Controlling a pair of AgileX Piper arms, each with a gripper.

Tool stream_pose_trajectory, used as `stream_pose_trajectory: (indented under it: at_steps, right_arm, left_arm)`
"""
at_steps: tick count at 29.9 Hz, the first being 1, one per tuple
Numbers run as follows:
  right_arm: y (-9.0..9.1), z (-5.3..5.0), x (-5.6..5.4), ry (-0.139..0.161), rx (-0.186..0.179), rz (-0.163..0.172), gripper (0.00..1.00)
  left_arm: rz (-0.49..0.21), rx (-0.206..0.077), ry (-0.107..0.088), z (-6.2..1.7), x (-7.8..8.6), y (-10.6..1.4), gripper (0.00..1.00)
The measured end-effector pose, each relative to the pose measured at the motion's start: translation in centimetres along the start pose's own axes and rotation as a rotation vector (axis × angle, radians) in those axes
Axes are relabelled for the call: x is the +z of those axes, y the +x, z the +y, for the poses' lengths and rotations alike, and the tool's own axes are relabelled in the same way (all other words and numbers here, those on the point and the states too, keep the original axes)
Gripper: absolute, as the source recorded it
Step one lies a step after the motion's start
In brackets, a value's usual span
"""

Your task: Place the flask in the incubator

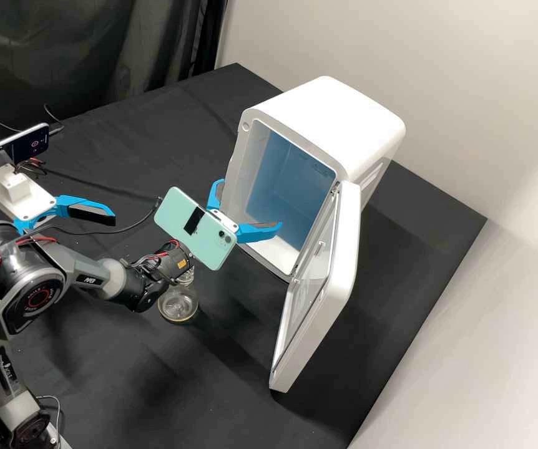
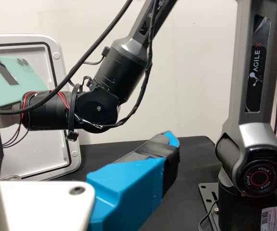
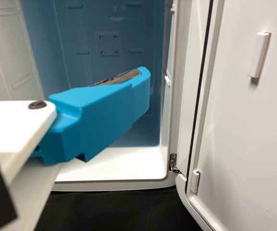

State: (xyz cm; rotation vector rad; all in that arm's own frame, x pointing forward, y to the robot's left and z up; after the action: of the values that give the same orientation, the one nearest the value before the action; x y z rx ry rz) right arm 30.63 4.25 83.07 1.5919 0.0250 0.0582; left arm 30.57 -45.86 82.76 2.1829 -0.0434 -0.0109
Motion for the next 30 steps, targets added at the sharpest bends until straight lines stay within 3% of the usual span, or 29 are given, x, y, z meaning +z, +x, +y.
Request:
stream_pose_trajectory:
  at_steps: [20,30]
  right_arm:
    - [0.0,0.0,0.0,0.0,0.0,0.0,1.0]
    - [0.0,0.0,0.0,-0.002,0.0,0.0,1.0]
  left_arm:
    - [0.0,-0.001,0.0,-0.04,-0.01,0.01,1.0]
    - [0.003,-0.019,0.0,-0.58,-0.11,0.17,1.0]
